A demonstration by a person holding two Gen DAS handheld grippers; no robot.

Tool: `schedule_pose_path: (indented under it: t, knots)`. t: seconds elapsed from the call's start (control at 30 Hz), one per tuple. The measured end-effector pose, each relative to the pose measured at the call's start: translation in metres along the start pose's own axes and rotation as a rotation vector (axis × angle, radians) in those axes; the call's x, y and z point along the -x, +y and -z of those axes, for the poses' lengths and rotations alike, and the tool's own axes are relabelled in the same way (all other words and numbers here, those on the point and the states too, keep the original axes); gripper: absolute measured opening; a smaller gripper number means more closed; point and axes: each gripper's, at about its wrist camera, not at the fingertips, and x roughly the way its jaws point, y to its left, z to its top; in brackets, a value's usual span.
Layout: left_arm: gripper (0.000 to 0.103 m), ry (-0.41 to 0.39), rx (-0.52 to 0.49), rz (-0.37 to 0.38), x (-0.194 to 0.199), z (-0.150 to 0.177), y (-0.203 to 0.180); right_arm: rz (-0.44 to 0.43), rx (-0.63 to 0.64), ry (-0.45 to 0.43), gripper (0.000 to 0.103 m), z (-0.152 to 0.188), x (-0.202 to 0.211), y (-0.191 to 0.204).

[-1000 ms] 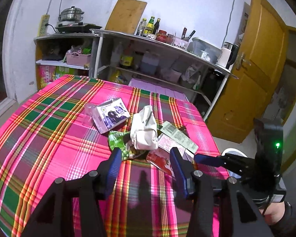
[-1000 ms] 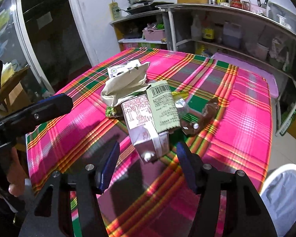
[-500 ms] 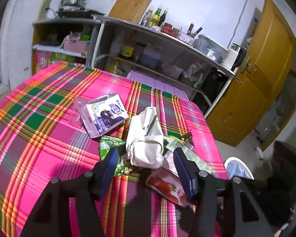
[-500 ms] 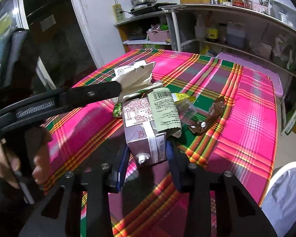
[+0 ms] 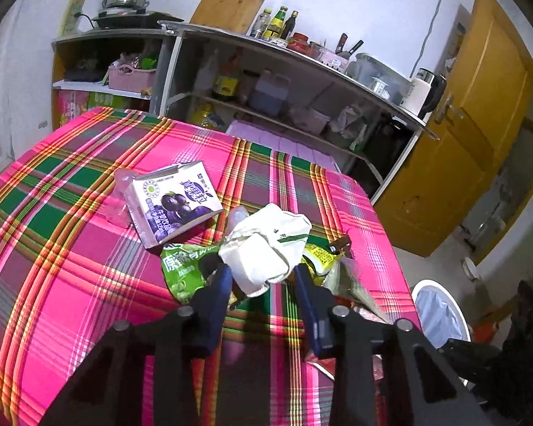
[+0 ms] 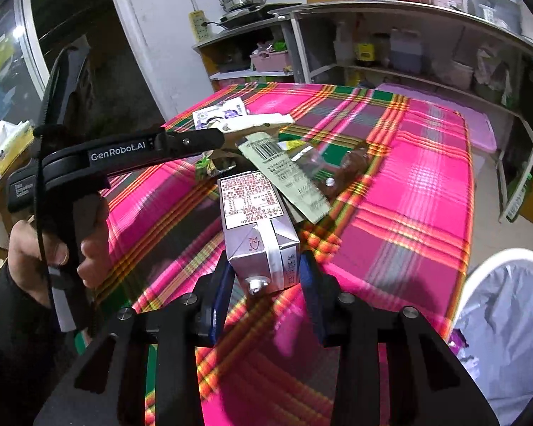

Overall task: Collect trash
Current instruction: 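Grasp the white paper bag with left gripper while right gripper grasps the juice carton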

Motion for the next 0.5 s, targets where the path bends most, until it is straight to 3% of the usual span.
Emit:
schedule_pose_path:
  t: [0.1,0.33,0.37,0.4,0.47,0.5]
  knots:
    - [0.015,0.0,-0.019,-0.009,0.0,0.001,-0.003,0.005,-0.014,-0.007,0.038,0.004,0.006,-0.003]
    - [0.012,-0.041,-0.078,-0.04,0.014,0.005,-0.011,0.003,-0.031,-0.015,0.038,0.009,0.015,-0.007]
    - [0.02,-0.048,-0.087,-0.052,0.016,0.003,-0.012,0.002,-0.032,-0.015,0.038,0.008,0.015,-0.008]
    - [0.037,-0.049,-0.089,-0.059,0.016,-0.001,-0.012,0.002,-0.035,-0.018,0.038,0.009,0.017,-0.009]
    - [0.06,-0.051,-0.067,-0.044,0.015,-0.007,-0.01,0.002,-0.041,-0.021,0.038,0.009,0.018,-0.01]
    - [0.061,-0.053,-0.057,-0.037,0.014,-0.01,-0.008,0.003,-0.044,-0.023,0.038,0.01,0.019,-0.01]
